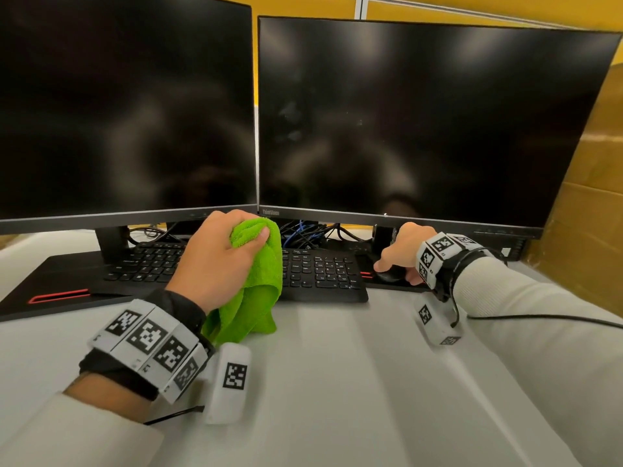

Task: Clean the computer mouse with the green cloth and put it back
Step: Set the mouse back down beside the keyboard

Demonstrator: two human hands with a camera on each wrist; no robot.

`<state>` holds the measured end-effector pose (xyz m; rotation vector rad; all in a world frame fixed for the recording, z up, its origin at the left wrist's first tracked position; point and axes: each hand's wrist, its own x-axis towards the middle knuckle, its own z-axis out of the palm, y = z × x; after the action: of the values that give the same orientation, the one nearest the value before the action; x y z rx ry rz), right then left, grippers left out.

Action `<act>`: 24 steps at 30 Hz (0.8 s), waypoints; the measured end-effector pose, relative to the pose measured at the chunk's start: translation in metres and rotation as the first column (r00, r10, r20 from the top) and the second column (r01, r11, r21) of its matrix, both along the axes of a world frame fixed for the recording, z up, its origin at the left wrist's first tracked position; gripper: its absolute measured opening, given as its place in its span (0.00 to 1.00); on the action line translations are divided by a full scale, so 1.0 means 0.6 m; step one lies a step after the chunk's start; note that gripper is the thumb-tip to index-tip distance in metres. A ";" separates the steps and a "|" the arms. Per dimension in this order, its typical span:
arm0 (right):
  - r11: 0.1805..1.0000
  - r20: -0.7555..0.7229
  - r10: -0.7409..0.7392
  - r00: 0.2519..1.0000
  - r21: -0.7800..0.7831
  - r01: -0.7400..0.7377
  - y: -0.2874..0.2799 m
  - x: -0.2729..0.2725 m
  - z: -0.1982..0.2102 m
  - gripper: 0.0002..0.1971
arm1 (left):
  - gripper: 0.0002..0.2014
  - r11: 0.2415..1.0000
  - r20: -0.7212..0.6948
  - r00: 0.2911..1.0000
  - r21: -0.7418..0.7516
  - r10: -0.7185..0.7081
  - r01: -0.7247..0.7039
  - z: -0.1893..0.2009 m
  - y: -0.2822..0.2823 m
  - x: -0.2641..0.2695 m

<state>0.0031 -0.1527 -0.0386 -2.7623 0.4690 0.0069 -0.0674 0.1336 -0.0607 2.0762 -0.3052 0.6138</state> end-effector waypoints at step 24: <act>0.519 0.535 0.319 0.782 0.591 -0.617 0.192 -0.177 0.063 0.25 | 0.09 0.821 -0.073 0.965 -0.545 -0.250 0.171 0.089 -0.033 -0.076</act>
<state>-0.1034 -0.0378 -0.0006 -1.8910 -0.3715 -0.1473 -0.1132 0.1138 -0.0074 1.5068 -0.2433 0.3579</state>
